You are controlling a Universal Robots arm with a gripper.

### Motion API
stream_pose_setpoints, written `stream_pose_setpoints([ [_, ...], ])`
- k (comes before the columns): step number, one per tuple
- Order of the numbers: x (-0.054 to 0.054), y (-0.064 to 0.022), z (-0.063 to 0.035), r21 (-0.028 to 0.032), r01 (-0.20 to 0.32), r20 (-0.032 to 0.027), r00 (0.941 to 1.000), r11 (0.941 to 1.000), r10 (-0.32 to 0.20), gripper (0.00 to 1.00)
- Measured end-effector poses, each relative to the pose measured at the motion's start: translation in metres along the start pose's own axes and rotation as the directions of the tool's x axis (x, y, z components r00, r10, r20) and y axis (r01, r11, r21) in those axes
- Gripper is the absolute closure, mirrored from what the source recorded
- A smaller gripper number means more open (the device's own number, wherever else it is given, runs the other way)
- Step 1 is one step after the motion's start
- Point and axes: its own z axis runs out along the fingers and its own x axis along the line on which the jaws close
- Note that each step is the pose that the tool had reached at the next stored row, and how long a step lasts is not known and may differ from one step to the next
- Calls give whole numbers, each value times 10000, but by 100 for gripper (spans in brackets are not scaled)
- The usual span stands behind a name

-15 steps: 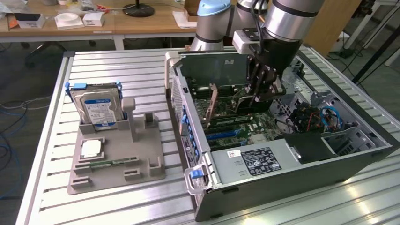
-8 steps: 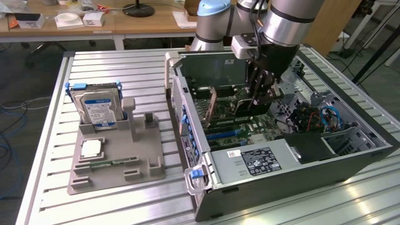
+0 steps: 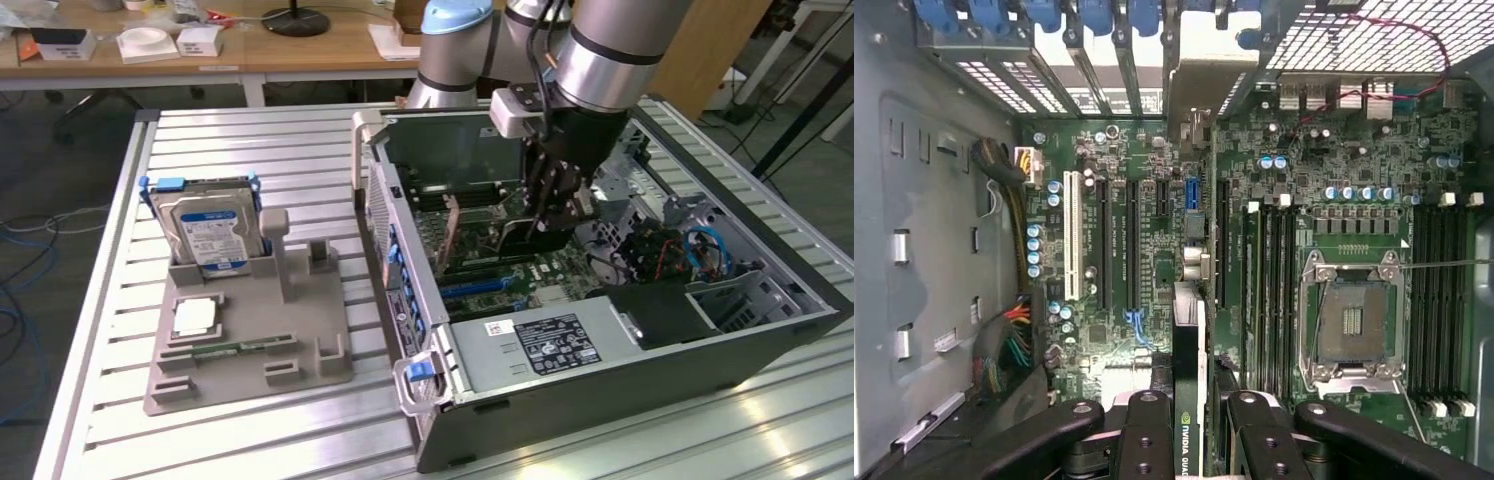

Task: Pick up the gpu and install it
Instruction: 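Insert the gpu into the slot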

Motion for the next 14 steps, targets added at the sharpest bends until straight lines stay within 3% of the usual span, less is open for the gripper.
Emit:
stream_pose_setpoints([
  [14,4,32,135,0,0,0,10000,10000,0,74],
])
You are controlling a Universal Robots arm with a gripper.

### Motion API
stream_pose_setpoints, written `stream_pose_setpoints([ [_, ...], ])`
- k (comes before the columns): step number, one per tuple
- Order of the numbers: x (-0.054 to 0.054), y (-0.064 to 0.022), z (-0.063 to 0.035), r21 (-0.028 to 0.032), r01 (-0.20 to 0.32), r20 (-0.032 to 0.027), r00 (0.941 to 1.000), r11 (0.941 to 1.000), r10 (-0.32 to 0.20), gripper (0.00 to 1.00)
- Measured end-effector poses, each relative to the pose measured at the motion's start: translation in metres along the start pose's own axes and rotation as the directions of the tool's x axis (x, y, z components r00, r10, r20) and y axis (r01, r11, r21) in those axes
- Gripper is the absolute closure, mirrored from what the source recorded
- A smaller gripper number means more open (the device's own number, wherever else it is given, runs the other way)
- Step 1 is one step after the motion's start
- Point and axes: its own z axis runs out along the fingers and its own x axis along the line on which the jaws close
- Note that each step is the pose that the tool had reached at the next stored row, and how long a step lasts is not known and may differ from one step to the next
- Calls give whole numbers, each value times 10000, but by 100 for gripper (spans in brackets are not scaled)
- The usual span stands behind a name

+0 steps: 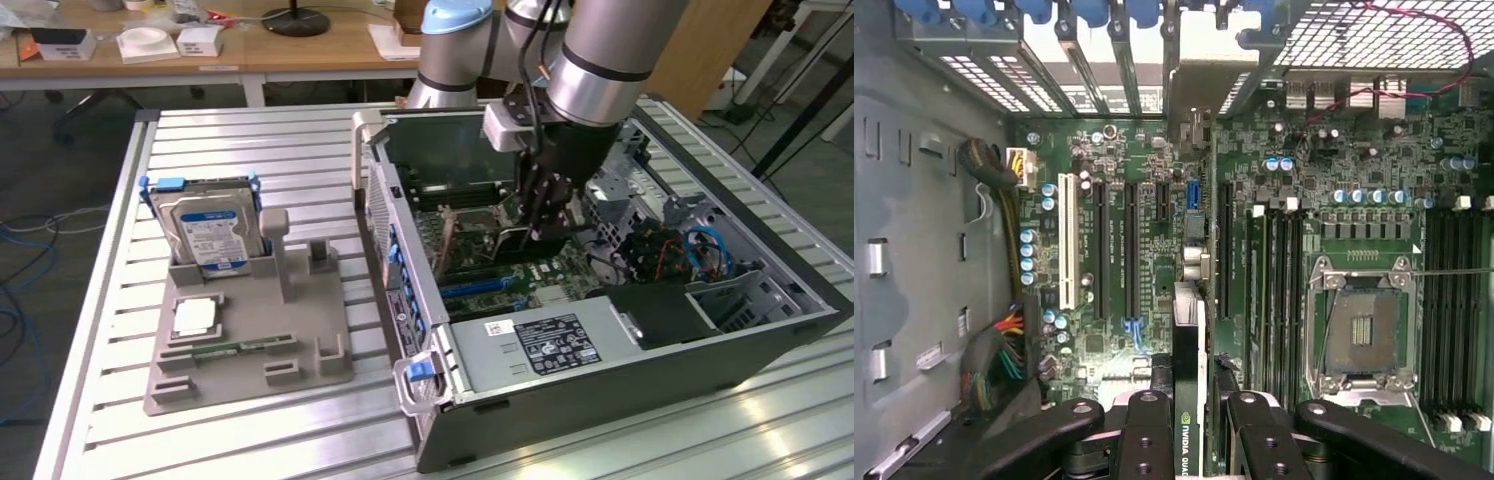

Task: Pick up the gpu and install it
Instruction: 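Insert the gpu into the slot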

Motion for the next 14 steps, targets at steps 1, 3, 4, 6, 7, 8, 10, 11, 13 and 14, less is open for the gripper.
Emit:
stream_pose_setpoints([
  [1,1,15,23,-1,0,0,10000,10000,0,74],
  [3,2,59,83,1,-1,-1,10000,10000,1,74],
  [4,2,64,91,0,0,0,10000,10000,0,74],
  [6,3,72,108,0,0,0,10000,10000,0,74],
  [7,3,76,115,0,0,0,10000,10000,0,74],
  [8,4,80,123,1,-1,-1,10000,10000,1,74],
  [10,4,87,139,0,0,0,10000,10000,0,74],
  [11,5,90,146,0,-1,-1,10000,10000,1,74],
  [13,5,96,161,1,-1,-1,10000,10000,1,74],
  [14,5,99,169,0,-1,0,10000,10000,1,74],
])
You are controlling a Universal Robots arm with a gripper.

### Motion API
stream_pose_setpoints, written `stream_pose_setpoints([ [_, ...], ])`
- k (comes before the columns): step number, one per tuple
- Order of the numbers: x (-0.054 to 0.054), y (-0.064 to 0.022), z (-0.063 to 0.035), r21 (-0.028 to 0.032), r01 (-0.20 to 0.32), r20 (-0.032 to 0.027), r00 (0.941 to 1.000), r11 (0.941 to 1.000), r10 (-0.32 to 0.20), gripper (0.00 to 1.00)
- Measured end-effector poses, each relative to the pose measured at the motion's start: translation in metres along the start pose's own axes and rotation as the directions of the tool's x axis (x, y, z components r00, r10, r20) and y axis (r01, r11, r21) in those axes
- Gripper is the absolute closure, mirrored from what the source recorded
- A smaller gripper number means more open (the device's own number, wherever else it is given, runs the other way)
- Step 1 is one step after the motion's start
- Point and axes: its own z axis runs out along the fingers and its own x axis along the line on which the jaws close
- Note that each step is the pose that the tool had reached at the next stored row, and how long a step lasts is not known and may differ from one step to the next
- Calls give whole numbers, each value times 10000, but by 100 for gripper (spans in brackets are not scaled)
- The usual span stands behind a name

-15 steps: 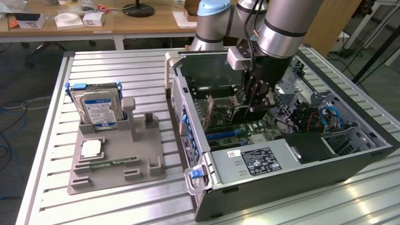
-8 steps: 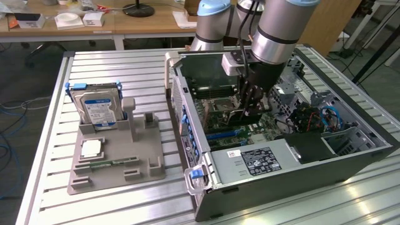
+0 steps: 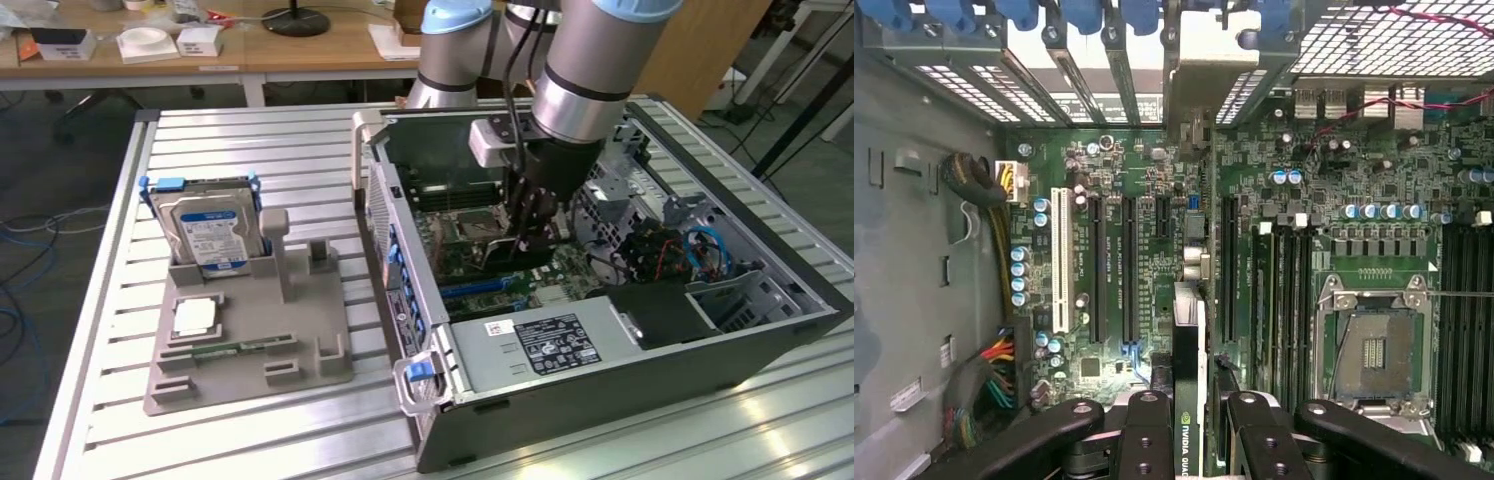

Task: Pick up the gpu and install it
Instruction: 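Insert the gpu into the slot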

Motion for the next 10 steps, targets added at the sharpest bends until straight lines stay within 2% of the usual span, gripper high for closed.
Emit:
stream_pose_setpoints([
  [10,2,29,67,0,0,0,10000,10000,0,74],
])
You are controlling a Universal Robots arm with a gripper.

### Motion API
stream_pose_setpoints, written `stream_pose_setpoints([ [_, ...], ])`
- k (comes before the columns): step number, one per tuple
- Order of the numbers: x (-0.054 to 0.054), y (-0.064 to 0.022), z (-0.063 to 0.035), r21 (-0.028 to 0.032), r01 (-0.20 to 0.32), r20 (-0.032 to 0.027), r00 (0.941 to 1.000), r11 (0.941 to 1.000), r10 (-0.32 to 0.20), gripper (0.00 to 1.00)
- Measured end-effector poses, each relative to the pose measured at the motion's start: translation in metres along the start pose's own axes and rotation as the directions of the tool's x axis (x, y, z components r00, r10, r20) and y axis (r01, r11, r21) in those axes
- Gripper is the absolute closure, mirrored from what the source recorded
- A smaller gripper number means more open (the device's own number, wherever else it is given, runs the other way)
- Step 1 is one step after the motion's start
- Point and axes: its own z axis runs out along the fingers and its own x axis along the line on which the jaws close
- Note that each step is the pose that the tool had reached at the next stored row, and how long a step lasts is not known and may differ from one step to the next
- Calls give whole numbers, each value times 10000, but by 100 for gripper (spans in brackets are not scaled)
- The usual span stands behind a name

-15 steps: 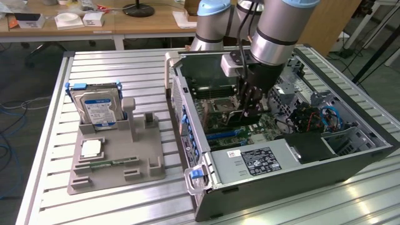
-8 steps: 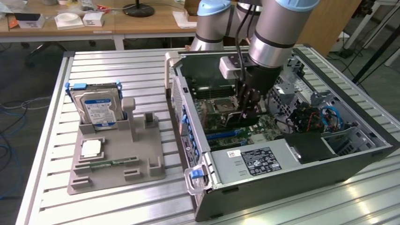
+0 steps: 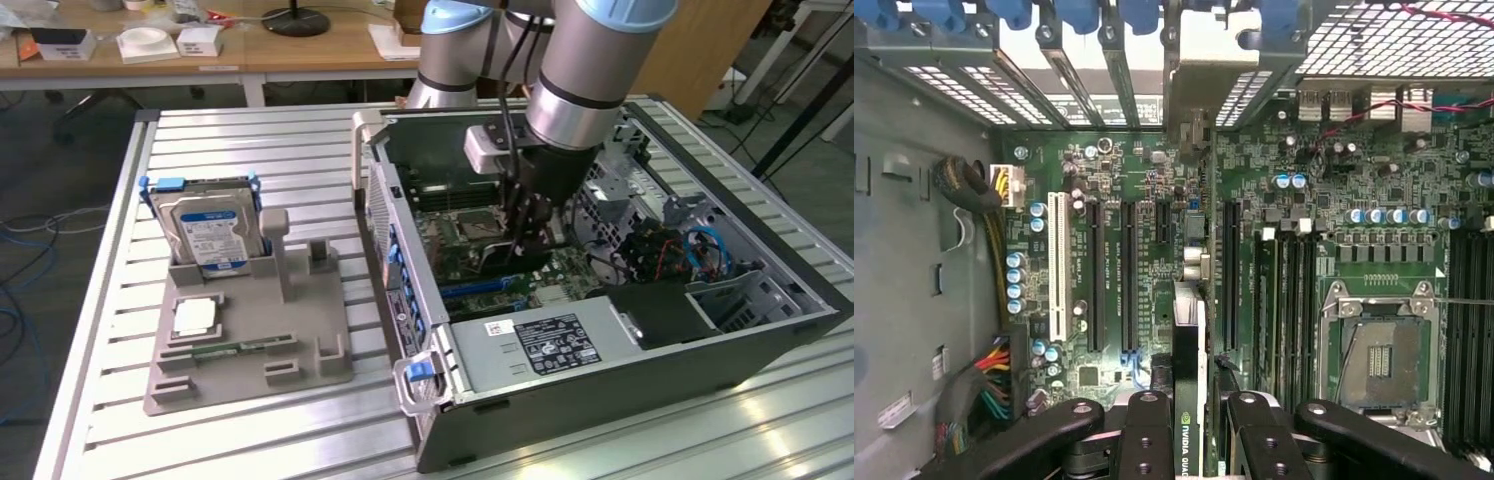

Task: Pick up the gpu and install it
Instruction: 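Insert the gpu into the slot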

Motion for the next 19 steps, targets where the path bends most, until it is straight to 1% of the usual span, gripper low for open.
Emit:
stream_pose_setpoints([
  [4,-1,17,12,-1,1,-2,10000,10000,-1,74],
  [9,-4,17,14,3,1,1,10000,10000,-1,74],
  [10,-6,17,14,10,2,1,10000,10000,-2,74],
  [12,-5,18,14,53,17,2,10000,10000,-17,74],
  [13,-5,17,14,63,26,3,10000,10000,-26,74],
  [16,-6,20,13,63,25,1,10000,10000,-25,74],
  [19,-16,59,16,73,24,0,10000,10000,-24,74],
])
